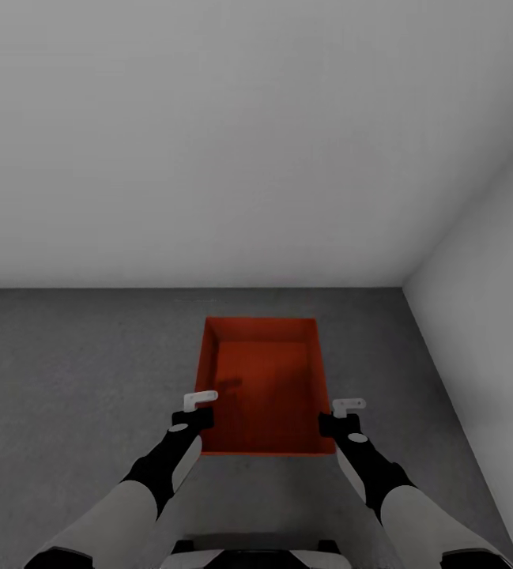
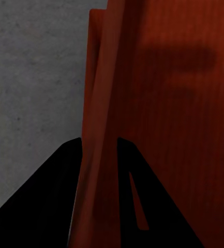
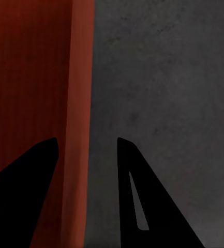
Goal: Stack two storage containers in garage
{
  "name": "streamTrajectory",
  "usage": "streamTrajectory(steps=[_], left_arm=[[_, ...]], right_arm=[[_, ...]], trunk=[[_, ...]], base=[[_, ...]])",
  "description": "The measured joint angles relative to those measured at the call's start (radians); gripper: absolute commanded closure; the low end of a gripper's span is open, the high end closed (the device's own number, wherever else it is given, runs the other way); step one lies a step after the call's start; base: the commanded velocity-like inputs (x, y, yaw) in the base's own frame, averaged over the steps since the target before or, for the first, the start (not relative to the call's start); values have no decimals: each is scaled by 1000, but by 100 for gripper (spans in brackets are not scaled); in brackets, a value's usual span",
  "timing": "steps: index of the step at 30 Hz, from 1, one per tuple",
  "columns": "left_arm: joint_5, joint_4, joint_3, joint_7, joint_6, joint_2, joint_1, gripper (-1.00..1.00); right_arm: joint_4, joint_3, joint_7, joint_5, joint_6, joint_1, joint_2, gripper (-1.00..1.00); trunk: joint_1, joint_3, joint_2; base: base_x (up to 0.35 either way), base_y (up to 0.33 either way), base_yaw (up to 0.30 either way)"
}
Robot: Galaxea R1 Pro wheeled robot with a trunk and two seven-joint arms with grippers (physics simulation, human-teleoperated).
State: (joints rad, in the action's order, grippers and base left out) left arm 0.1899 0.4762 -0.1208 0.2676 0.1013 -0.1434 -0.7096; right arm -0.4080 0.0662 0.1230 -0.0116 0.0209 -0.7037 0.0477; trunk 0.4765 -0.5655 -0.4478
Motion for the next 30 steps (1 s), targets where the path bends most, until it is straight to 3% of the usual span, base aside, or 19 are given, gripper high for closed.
streamTrajectory(steps=[6,11,17,22,30], left_arm=[[0,0,1,-3,1,2,0,100],[1,1,-9,26,3,-17,0,100],[0,22,-18,25,28,-9,0,100],[-1,25,-6,-11,32,16,0,100],[0,25,-18,24,31,-7,0,100]], right_arm=[[0,1,3,0,1,0,2,100],[0,-9,-24,0,2,0,-16,100],[1,-19,-22,1,3,0,-9,100],[1,-12,11,-2,3,0,16,100],[0,-19,-20,1,3,0,-7,100]], trunk=[[0,-1,0],[0,-1,0],[0,-1,0],[0,-1,0],[0,-1,0]], base=[[0,0,21],[0,0,195],[0,0,240],[0,0,65],[0,0,5]])
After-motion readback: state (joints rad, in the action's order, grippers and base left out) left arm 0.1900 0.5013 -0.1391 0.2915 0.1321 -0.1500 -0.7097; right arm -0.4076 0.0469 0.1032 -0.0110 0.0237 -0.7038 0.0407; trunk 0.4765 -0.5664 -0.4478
